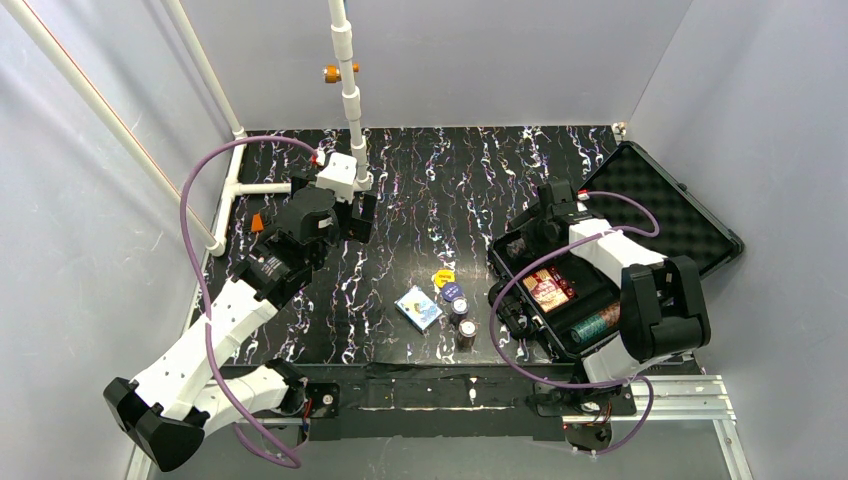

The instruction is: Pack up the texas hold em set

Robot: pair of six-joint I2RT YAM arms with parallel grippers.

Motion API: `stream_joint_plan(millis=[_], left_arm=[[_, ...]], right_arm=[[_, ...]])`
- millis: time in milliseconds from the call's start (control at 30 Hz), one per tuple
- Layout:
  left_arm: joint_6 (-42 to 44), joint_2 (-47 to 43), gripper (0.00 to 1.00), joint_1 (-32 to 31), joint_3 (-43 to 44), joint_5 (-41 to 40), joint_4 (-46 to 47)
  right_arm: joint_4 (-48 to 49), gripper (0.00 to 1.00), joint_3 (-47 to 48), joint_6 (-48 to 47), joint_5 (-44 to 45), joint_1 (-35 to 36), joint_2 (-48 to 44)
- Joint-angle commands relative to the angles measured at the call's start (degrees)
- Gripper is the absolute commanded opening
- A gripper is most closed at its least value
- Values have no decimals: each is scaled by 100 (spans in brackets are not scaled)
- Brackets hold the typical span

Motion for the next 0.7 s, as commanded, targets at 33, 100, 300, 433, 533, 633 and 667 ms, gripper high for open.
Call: stream_joint_plan(millis=[33,100,300,433,533,633,667], left_arm=[[-28,2,98,13,-27,-28,-11],[-32,12,98,13,-30,-28,-11],[-37,17,98,13,-25,-10,-11],[-34,51,98,13,-22,3,-19],[-34,62,98,14,-16,7,-20],[-34,65,98,13,-15,16,-20],[-34,62,98,13,-19,16,-20]], right_arm=[[682,79,104,-159,272,-75,-341],[648,78,122,-285,246,-75,-424],[457,69,55,-903,171,-75,-738],[431,55,57,-1574,-153,-70,-784],[300,37,128,-2139,-505,-53,-662],[122,30,181,-2693,-884,-16,-476],[44,29,198,-2922,-981,5,-410]])
